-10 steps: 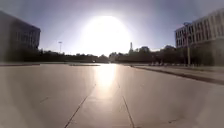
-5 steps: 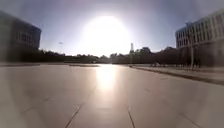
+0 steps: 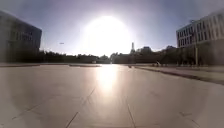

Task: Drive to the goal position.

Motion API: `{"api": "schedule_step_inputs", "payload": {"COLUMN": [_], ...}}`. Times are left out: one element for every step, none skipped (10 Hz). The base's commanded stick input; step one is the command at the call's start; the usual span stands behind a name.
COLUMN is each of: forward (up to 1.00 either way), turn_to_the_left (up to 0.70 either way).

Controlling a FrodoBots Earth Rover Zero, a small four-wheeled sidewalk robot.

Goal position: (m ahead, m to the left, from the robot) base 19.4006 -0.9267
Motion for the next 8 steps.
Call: {"api": "schedule_step_inputs", "payload": {"forward": [0.7,0.7,0.7,0.7,0.7,0.7,0.7,0.7], "turn_to_the_left": [0.0,0.0,0.0,0.0,0.0,0.0,0.0,0.0]}}
